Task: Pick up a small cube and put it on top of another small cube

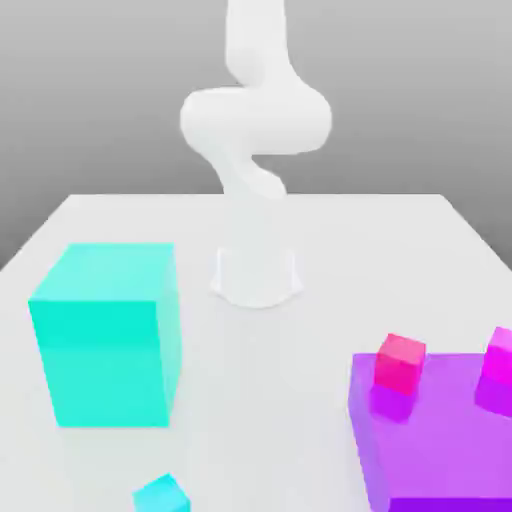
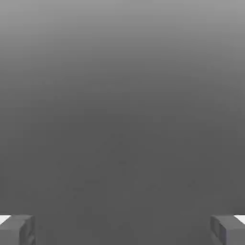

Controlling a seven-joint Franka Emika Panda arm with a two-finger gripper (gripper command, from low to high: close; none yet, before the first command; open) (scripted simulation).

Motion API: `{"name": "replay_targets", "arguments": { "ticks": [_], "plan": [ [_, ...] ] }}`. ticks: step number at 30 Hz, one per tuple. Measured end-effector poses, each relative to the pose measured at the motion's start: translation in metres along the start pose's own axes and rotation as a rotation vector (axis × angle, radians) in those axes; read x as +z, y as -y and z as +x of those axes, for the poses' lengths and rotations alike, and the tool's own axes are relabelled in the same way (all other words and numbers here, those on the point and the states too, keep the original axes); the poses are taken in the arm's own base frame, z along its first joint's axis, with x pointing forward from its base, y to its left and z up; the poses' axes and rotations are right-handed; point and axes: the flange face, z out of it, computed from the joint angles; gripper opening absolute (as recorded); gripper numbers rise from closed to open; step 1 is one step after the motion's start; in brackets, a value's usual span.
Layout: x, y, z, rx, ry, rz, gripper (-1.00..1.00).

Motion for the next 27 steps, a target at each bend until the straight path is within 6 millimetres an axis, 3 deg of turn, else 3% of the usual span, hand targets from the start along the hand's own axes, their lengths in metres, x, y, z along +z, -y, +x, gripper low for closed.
{"name": "replay_targets", "arguments": {
  "ticks": [5, 11, 20, 27],
  "plan": [
    [0.094, -0.01, 0.006, 0.126, 0.032, -0.147, 0.0],
    [0.201, -0.044, 0.004, 0.277, 0.073, -0.306, 0.0],
    [0.342, -0.131, -0.021, 0.523, 0.148, -0.521, 0.0],
    [0.429, -0.206, -0.071, 0.714, 0.229, -0.667, 0.0]
  ]
}}
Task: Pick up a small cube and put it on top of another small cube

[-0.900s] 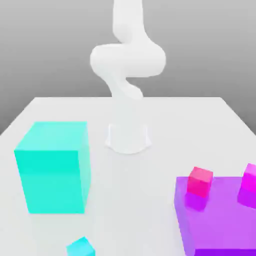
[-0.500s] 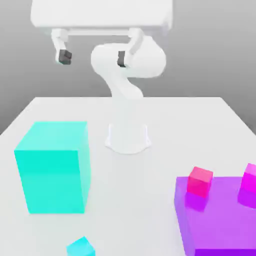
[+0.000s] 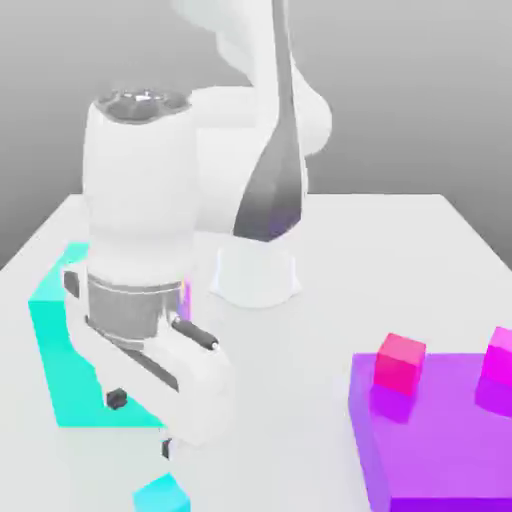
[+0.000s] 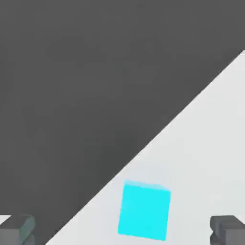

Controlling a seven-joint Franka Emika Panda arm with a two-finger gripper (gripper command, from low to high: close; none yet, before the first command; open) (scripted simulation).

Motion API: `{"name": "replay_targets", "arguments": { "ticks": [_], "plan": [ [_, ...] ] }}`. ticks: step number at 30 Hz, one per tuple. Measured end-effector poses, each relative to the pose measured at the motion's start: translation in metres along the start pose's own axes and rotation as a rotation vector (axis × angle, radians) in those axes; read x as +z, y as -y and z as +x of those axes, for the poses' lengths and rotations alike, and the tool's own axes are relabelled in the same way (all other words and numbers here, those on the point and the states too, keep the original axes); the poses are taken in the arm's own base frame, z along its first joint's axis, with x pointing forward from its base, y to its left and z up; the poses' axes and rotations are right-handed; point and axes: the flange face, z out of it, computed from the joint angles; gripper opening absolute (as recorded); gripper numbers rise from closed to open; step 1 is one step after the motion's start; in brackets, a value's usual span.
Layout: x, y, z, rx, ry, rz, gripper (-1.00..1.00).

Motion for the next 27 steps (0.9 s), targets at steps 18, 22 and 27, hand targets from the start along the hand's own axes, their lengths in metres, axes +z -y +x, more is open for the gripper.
{"name": "replay_targets", "arguments": {
  "ticks": [18, 22, 27],
  "plan": [
    [0.05, -0.009, 0.002, 0.062, 0.031, -0.046, -1.0],
    [0.01, 0.015, -0.078, -0.222, 0.041, -0.041, -1.0],
    [-0.037, 0.022, -0.202, -0.634, 0.052, -0.033, -1.0]
  ]
}}
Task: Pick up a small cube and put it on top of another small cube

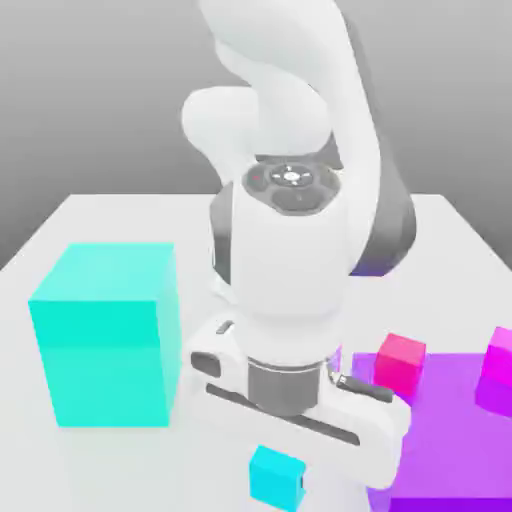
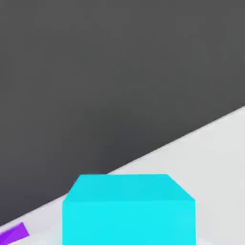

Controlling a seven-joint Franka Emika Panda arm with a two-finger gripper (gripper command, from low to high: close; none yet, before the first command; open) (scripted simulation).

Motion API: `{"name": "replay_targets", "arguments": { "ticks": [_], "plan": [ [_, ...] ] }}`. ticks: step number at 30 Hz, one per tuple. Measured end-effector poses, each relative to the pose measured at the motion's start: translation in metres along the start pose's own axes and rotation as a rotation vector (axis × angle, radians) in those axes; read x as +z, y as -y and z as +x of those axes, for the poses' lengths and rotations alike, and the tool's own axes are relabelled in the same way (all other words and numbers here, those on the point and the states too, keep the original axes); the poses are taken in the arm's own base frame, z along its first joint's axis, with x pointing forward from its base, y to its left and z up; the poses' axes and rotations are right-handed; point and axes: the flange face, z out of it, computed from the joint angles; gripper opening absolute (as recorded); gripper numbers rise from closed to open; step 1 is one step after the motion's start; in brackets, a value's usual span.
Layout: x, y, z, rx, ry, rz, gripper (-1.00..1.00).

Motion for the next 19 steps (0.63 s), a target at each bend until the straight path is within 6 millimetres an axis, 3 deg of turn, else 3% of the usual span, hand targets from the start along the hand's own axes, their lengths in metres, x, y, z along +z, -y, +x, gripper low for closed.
{"name": "replay_targets", "arguments": {
  "ticks": [3, 7, 8, 9, 10, 15, 16, 19],
  "plan": [
    [-0.026, 0.034, -0.068, -0.244, 0.002, 0.0, -1.0],
    [-0.06, 0.062, -0.17, -0.579, 0.003, -0.002, -1.0],
    [-0.057, 0.068, -0.195, -0.662, 0.001, -0.003, -1.0],
    [-0.044, 0.07, -0.208, -0.704, 0.0, -0.004, -1.0],
    [-0.028, 0.071, -0.215, -0.725, 0.0, -0.004, 1.0],
    [-0.028, 0.071, -0.215, -0.725, 0.0, -0.004, 1.0],
    [-0.021, 0.071, -0.218, -0.736, -0.002, -0.005, 1.0],
    [-0.058, 0.072, -0.221, -0.745, -0.005, -0.006, 1.0]
  ]
}}
